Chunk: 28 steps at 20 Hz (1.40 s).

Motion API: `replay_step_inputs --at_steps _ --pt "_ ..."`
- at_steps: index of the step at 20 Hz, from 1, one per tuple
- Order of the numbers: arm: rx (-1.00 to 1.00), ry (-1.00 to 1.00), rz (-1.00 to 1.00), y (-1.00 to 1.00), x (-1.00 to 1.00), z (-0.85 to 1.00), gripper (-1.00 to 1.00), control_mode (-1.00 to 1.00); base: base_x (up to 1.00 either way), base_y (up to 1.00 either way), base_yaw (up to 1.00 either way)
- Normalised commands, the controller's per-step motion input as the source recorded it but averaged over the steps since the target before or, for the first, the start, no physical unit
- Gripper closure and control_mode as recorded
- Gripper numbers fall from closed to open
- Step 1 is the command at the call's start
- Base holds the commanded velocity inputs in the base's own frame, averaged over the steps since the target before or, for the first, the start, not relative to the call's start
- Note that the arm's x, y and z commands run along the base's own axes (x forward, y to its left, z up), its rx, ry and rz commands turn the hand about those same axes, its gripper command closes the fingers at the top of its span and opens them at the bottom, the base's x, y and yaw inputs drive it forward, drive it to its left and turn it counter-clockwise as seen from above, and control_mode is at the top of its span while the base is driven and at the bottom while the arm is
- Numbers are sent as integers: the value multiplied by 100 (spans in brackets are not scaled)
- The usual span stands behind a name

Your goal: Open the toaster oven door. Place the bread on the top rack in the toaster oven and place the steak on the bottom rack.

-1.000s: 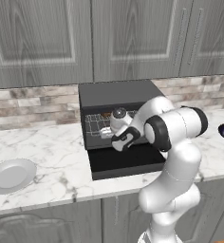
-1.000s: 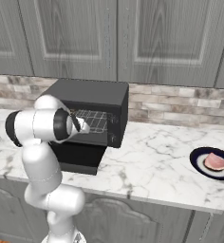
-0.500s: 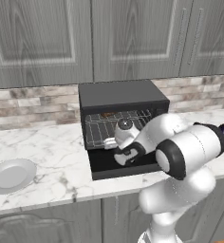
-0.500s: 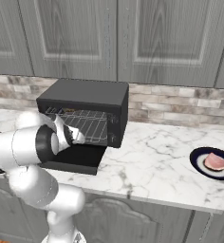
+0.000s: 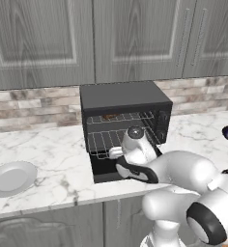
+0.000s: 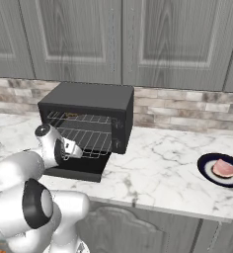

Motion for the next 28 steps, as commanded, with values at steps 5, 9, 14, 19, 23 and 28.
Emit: replay_step_inputs --at_steps 5,9,14,19,23,28 --pt "0 0 0 0 -21 99 -100 -100 0 0 0" --pt "0 0 0 -19 -25 100 -100 -100 0 0 0" --pt "0 1 -1 -40 -35 98 -100 -100 0 0 0" --pt "1 0 0 -58 -36 28 -100 -100 0 0 0" --pt "1 -1 0 -50 -24 0 -100 -100 0 0 0" --pt "-1 2 0 -9 -2 0 -100 -100 0 0 0"
